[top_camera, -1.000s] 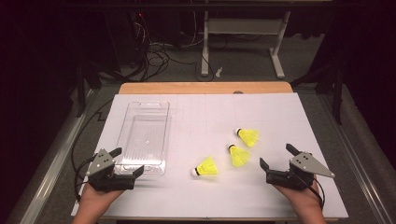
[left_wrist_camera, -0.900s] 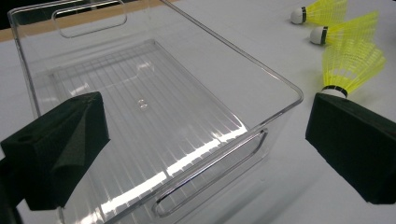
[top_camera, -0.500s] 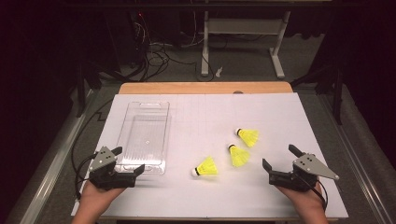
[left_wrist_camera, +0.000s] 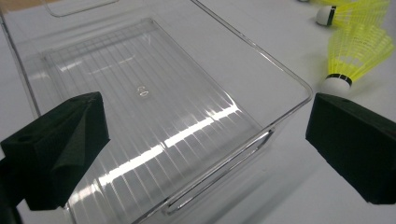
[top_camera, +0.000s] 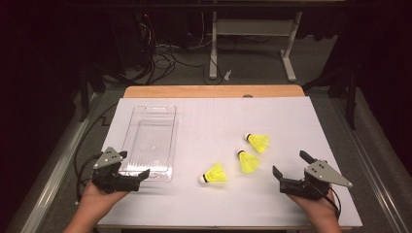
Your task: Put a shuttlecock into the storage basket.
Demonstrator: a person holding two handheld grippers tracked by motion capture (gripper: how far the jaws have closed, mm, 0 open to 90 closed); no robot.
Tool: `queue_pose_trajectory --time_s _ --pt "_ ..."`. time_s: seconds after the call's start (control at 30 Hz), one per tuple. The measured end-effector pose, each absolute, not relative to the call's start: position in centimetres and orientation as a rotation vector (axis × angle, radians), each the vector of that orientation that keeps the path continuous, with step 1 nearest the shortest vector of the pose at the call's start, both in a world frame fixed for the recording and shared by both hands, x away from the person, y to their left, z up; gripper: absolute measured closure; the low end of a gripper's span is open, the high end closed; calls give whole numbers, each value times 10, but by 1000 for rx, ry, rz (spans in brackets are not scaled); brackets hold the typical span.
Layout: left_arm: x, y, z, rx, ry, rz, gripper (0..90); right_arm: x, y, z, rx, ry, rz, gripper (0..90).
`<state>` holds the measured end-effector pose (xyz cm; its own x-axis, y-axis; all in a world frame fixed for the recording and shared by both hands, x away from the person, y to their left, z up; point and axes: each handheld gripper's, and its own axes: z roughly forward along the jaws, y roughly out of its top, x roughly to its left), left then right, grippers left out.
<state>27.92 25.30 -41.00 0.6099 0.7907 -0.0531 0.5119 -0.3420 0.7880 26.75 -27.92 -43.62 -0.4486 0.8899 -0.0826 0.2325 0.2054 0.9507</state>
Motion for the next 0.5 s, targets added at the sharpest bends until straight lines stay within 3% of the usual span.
queue_pose_trajectory --time_s 0.5 --pt "285 242 -397 2159 987 371 7 266 -278 -435 1039 1814 1268 0"
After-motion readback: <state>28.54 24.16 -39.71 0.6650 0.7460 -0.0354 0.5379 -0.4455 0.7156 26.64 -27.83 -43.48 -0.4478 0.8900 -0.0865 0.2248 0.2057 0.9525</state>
